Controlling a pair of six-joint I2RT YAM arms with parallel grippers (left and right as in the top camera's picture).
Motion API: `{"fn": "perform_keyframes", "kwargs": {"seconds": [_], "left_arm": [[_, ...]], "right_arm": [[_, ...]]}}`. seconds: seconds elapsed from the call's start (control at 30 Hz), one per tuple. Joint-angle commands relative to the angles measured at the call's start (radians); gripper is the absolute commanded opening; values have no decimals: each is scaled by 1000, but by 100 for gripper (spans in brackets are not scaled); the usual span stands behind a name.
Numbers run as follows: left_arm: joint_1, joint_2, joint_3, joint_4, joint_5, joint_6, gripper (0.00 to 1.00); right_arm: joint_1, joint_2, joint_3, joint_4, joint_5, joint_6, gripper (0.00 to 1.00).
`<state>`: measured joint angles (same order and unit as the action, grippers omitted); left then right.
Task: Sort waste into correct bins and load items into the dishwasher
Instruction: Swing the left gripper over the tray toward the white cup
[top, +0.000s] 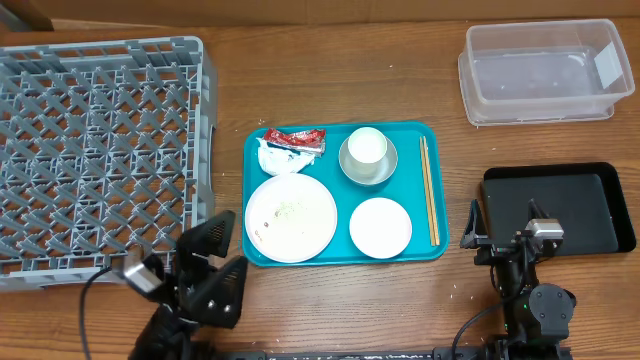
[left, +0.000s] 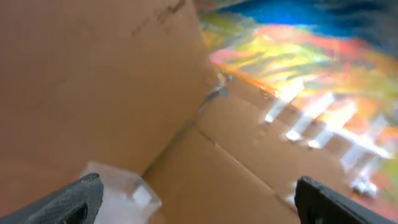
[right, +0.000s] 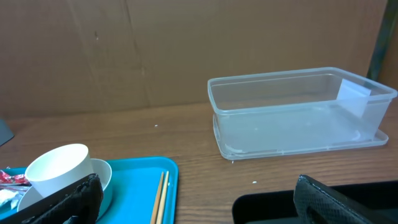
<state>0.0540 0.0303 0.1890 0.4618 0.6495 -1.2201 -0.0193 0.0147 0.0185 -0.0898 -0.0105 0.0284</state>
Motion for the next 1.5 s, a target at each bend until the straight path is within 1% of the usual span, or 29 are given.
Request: {"fn": "perform_keyframes", "kwargs": {"seconds": [0.0,0.07,0.13,0.3,0.37,0.43,0.5,0.53,0.57,0.6,0.63,0.73,0.8,0.9,1.0,1.07,1.17,1.33,1.37,1.4,1.43,1.47], "left_arm": [[5,121,328,-346,-65,412,100],[5,261,531,-607,-113,591,100],[5,429,735,-841,-126,712,100],[-7,888,1257,-1450,-127,939,100],[-18,1035,1415,-1629,-128,1006,100],[-25,1171,1542,-1759,-113,1007,100],[-25,1283,1616,-1848,-26,995,100],[-25,1323,1629,-1863,32,1017,100],[-32,1365,1632,-1860,92,1070,100],[-43,1398,1632,-1855,100,1107,100],[-58,1425,1632,-1852,52,1110,100],[-131,1506,1631,-1867,-240,987,100],[-190,1546,1632,-1883,-373,945,100],[-283,1593,1631,-1860,-518,917,100],[-355,1640,1631,-1784,-635,917,100],[-383,1672,1631,-1762,-636,917,100],[-403,1721,1631,-1760,-595,918,100],[-428,1857,1631,-1760,-605,918,99],[-429,1888,1631,-1757,-605,917,95],[-428,1911,1631,-1754,-604,918,88],[-428,1936,1631,-1751,-604,922,76],[-429,1958,1631,-1747,-605,931,69]], "right_arm": [[-4,-12,-10,5,8,-3,100],[-4,-12,-10,5,8,-3,100],[-4,-12,-10,5,8,-3,100],[-5,-12,-10,5,8,-3,100],[-5,-12,-10,5,8,-3,100],[-4,-12,-10,5,8,-3,100],[-4,-12,-10,5,8,-3,100],[-5,-12,-10,5,8,-3,100],[-4,-12,-10,5,8,-3,100],[-4,-12,-10,5,8,-3,99],[-4,-12,-10,5,8,-3,100],[-4,-12,-10,5,8,-3,100],[-4,-12,-10,5,8,-3,100],[-4,-12,-10,5,8,-3,100],[-4,-12,-10,5,8,-3,100],[-4,-12,-10,5,8,-3,100],[-4,-12,-10,5,8,-3,100],[-5,-12,-10,5,8,-3,100],[-4,-12,-10,5,8,-3,100],[-4,-12,-10,5,8,-3,100],[-5,-12,-10,5,8,-3,100],[-4,-12,-10,5,8,-3,100]]}}
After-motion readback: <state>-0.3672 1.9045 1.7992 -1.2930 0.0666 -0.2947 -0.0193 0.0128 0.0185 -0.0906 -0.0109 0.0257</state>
